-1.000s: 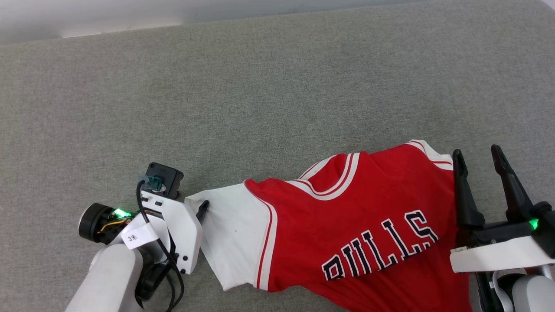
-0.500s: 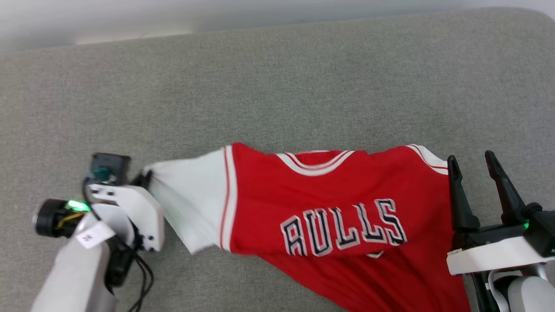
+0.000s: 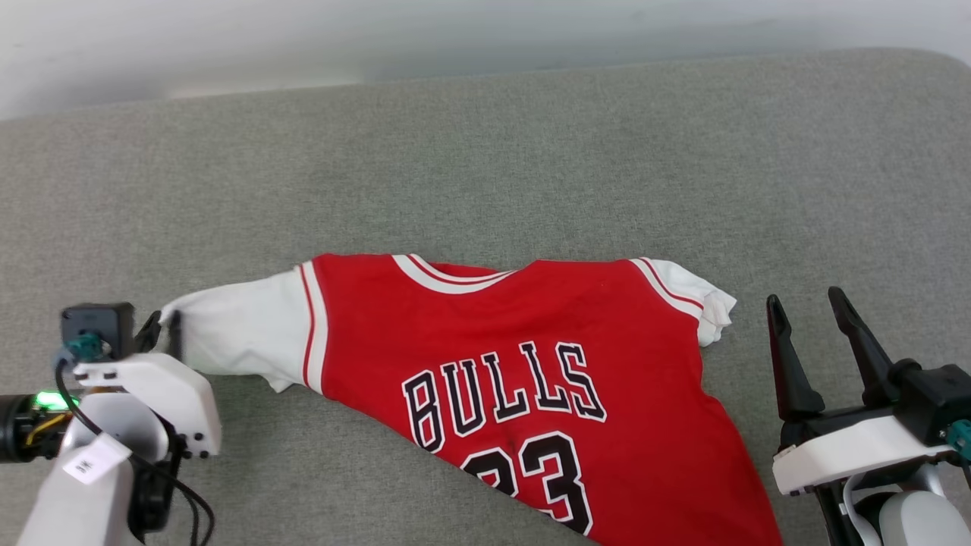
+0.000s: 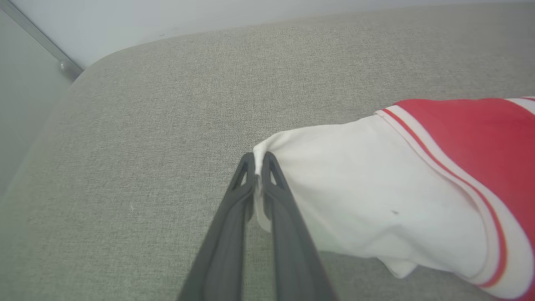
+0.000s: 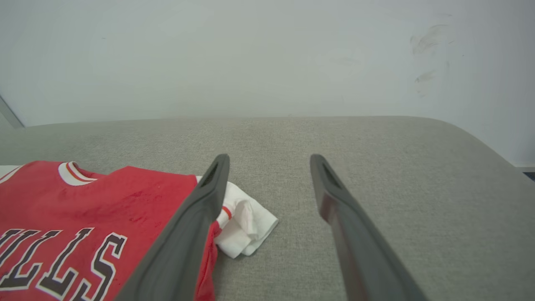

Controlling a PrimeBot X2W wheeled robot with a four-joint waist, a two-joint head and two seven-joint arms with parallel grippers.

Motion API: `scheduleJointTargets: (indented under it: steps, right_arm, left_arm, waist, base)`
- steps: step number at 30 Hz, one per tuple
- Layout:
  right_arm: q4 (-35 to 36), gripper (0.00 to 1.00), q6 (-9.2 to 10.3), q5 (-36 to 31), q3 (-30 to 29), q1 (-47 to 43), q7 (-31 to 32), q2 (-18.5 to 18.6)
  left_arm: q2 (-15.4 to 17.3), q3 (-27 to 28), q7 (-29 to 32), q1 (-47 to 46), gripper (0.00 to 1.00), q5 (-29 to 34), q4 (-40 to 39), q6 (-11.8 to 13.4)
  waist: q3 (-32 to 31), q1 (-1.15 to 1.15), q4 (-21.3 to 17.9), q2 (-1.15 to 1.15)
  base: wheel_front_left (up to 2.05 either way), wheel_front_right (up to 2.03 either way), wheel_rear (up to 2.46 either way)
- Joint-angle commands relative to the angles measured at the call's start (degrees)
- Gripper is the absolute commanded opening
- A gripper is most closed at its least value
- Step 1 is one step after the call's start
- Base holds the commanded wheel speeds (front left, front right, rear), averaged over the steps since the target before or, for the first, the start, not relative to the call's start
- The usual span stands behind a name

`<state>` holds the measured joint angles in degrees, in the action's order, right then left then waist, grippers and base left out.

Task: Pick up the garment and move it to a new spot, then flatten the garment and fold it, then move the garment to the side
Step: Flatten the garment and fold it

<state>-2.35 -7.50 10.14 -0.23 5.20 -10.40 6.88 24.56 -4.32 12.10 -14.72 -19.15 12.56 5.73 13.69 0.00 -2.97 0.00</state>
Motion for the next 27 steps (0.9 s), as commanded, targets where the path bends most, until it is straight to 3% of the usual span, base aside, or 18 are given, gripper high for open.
scheduleJointTargets:
  steps: [1, 5, 10, 15, 18, 27]
  right_arm:
    - [-0.41, 1.0, 0.03, -0.33, 0.0, -0.57, 0.27, -0.1]
    - [-1.22, 1.0, 0.02, -0.45, -0.34, -0.68, 0.98, -0.24]
    - [-1.38, 1.0, 0.02, 0.09, -0.39, -1.06, 2.46, 0.37]
    - [-0.19, 1.0, 0.02, 1.83, 0.14, -0.92, 8.4, 2.16]
    - [1.11, 1.0, 0.02, 3.37, 1.09, 0.67, 16.79, 4.89]
    - [-0.02, 1.0, 0.02, 8.82, 2.16, 10.46, 55.28, 15.24]
  left_arm:
    - [-0.46, -0.51, -1.28, 0.53, 1.0, 0.52, -0.13, -0.22]
    - [-1.99, -1.98, -7.19, 2.08, 1.0, 0.45, -0.98, -1.81]
    - [-3.39, -2.93, -18.86, 3.88, 1.0, 0.56, -3.65, -4.84]
    - [-4.44, -4.3, -26.19, 7.3, 1.0, 2.09, -8.74, -6.61]
    - [-5.2, -4.81, -26.98, 9.73, 1.0, 2.8, -12.26, -7.12]
    - [-6.64, -6.04, -27.35, 12.04, 1.0, 3.88, -16.2, -8.56]
  waist:
    - [-0.51, 0.0, 0.25, 0.0]
    - [-1.94, 0.0, 1.06, 0.0]
    - [-4.49, 0.0, 2.53, 0.0]
    - [-6.1, 0.0, 4.35, 0.0]
    - [-6.04, 0.0, 5.8, 0.0]
    - [-3.9, 0.0, 10.09, 0.0]
  base:
    - [0.0, 0.0, 0.0]
    - [0.0, 0.0, 0.0]
    - [0.0, 0.0, 0.0]
    - [0.0, 0.0, 0.0]
    - [0.0, 0.0, 0.0]
    - [0.0, 0.0, 0.0]
